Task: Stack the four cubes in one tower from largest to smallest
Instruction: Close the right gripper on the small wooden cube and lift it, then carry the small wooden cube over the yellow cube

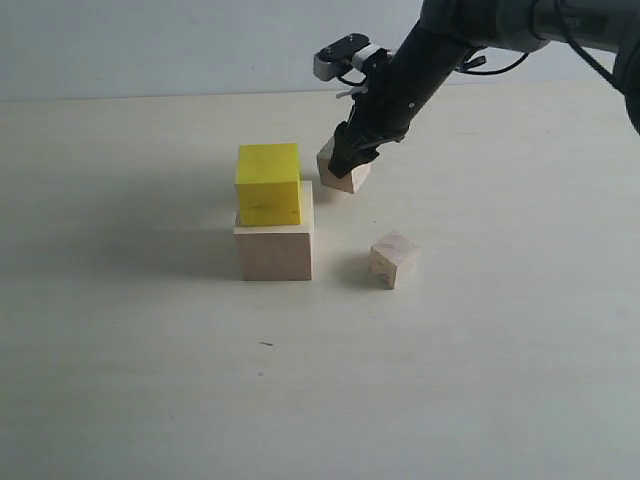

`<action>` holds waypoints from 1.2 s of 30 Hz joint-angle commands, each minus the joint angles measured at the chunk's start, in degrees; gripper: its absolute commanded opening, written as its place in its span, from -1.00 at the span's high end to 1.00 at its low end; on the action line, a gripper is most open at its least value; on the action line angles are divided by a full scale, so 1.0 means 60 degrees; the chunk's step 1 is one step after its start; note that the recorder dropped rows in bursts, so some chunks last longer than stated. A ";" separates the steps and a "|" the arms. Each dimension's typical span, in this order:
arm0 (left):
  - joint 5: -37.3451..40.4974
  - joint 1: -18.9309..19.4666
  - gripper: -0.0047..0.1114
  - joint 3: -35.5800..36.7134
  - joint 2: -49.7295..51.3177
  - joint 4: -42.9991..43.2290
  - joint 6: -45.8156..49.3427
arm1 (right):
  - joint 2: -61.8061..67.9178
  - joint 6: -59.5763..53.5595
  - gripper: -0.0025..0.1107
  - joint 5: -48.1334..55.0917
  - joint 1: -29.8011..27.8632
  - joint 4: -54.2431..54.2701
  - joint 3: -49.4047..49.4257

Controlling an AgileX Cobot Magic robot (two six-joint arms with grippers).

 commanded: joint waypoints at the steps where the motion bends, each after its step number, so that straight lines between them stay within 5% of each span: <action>1: 0.0006 0.0031 0.47 0.0022 -0.0036 -0.0006 0.0042 | -0.0589 0.0114 0.96 0.0278 -0.0215 -0.0097 -0.0003; 7: 0.0006 0.0031 0.47 0.0022 -0.0036 -0.0007 0.0215 | -0.1224 -0.0162 0.96 0.1242 -0.0747 0.0099 -0.0003; 19: 0.0006 0.0031 0.47 0.0022 -0.0036 0.0072 0.0258 | -0.1958 -0.2672 0.96 0.2365 -0.2141 0.3804 0.0315; 29: -0.0248 0.0031 0.47 0.0022 -0.0036 0.0171 0.0258 | -0.3057 -0.4824 0.96 0.2365 -0.2169 0.5292 0.3074; 36: -0.0362 0.0031 0.47 0.0022 -0.0036 0.0171 0.0258 | -0.3917 -0.5095 0.96 0.2365 -0.2108 0.5248 0.3439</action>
